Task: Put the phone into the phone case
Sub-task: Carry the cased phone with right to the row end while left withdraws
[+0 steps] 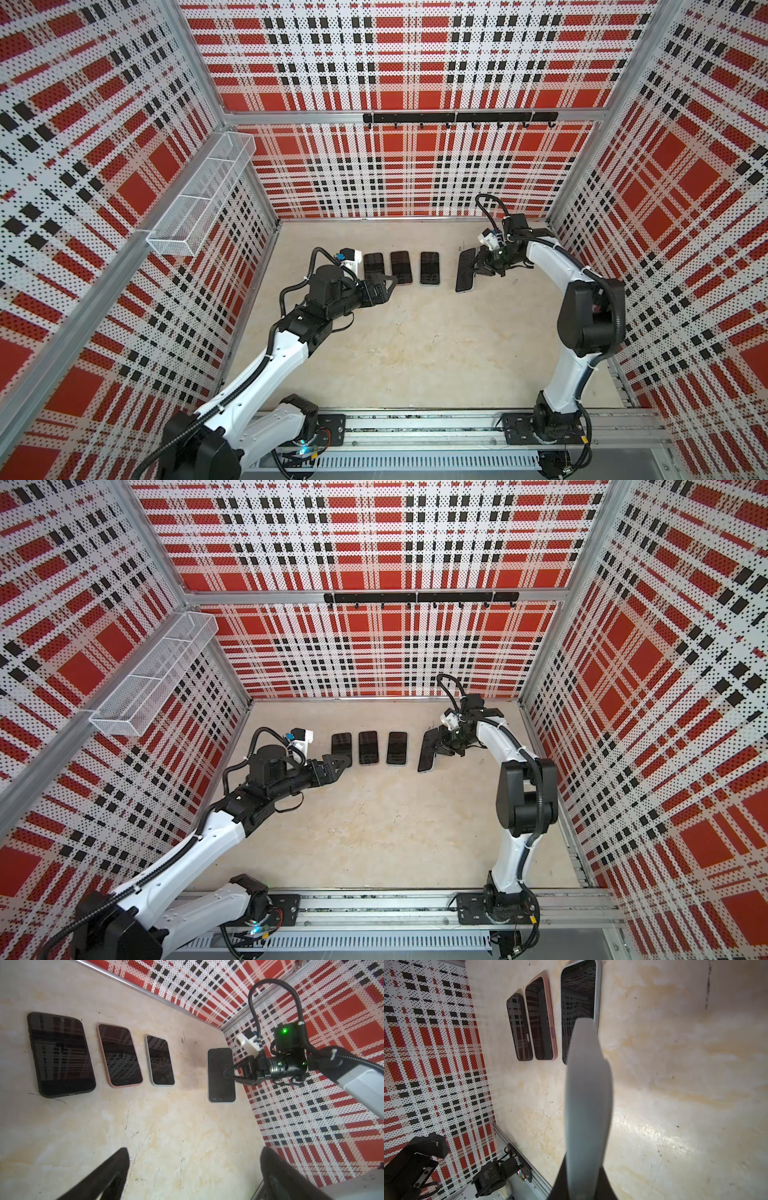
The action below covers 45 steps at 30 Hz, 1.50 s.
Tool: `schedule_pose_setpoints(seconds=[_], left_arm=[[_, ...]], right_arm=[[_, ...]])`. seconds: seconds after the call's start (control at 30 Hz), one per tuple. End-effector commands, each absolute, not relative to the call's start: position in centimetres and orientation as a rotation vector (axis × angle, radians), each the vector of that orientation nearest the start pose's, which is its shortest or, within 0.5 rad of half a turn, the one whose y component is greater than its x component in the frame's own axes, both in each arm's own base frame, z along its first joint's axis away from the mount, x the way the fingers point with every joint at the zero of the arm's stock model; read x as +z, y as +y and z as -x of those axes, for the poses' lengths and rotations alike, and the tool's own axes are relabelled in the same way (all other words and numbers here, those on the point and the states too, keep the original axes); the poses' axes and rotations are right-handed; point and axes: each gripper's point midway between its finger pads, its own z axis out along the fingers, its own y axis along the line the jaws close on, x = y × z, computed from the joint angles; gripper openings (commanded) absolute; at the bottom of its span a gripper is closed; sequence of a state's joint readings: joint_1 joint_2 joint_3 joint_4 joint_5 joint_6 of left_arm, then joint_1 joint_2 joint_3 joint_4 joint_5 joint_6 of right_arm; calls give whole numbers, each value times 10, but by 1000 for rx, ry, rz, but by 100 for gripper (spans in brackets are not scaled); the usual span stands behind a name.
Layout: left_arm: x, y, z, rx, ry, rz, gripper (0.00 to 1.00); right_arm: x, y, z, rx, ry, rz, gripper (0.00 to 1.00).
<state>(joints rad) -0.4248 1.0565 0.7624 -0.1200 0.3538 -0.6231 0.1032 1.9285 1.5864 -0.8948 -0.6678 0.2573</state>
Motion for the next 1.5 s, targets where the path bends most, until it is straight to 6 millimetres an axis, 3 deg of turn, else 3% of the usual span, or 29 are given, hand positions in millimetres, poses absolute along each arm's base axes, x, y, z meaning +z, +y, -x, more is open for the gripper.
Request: schedule_pose_setpoints(seconds=[0.0,0.33,0.87,1.23,1.37,1.47], left_arm=[[242,-207,-303,-1023,2103,-90,99],[224,-215,-315,-1028,2151,-104,100],[212,-214,-327,-1020,2181,-79,100],[208,-209,-331,-1009,2190,-50,99],[209,-208,-331,-1009,2187,-46,99],[211,-207,-331,-1010,2183,-43,99]], right_arm=[[151,160,-434,1085,2706,53,0],[119,159,-474,1030,2783,26,0],[84,170,-490,935,2848,-2,0],[60,172,-495,845,2885,-44,13],[61,170,-499,819,2867,-56,26],[63,169,-501,805,2857,-63,31]])
